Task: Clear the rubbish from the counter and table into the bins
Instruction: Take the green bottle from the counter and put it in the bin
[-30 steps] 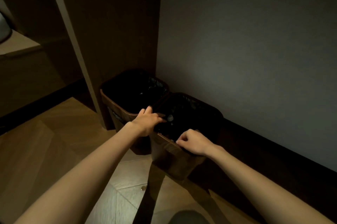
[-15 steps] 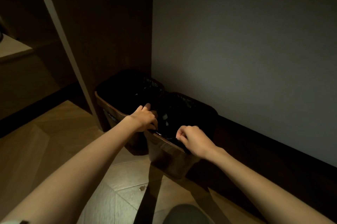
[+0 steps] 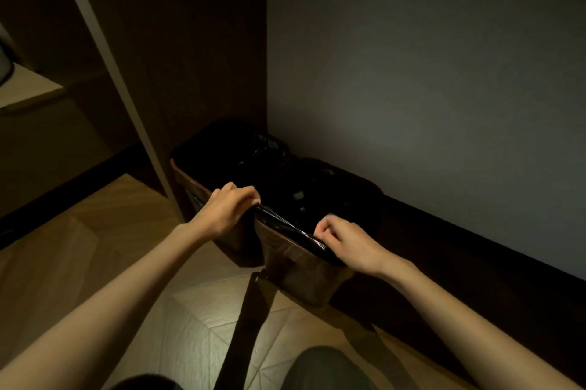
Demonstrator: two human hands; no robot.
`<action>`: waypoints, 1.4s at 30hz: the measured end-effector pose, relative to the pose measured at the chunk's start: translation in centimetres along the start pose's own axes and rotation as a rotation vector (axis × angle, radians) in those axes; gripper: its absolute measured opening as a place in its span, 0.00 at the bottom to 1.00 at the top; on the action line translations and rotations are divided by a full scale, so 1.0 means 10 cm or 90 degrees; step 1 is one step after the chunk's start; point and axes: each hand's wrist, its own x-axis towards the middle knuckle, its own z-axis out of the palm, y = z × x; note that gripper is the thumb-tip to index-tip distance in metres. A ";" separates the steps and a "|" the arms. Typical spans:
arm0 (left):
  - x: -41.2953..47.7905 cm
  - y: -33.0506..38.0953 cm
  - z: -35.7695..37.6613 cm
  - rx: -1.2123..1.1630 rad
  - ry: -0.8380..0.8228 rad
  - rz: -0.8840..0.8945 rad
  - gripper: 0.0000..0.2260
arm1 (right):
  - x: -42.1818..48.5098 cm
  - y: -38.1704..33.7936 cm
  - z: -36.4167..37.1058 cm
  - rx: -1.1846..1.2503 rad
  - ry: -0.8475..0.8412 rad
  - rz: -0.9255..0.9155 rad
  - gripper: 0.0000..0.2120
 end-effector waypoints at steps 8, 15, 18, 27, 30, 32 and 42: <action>-0.19 0.15 0.09 -0.033 0.099 -0.034 0.17 | -0.02 -0.13 0.01 -0.054 0.022 -0.072 0.14; -0.19 0.21 0.28 0.178 -0.139 0.046 0.25 | -0.09 0.06 0.26 -0.133 -0.062 -0.046 0.19; -0.16 0.30 0.28 0.229 -0.153 0.025 0.19 | -0.11 0.14 0.28 -0.155 -0.111 -0.010 0.18; -0.05 0.27 0.11 0.148 -0.076 0.042 0.24 | 0.20 0.03 0.04 -0.091 0.025 0.067 0.15; -0.11 0.36 -0.04 0.109 -0.059 0.000 0.24 | 0.15 -0.19 0.00 -0.100 0.068 0.107 0.15; -0.20 0.47 -0.20 0.079 -0.057 -0.041 0.21 | 0.06 -0.46 -0.04 -0.119 0.079 0.103 0.15; -0.91 1.27 -1.81 0.057 -0.088 -0.277 0.23 | -0.43 -2.31 -0.65 -0.096 0.005 0.001 0.16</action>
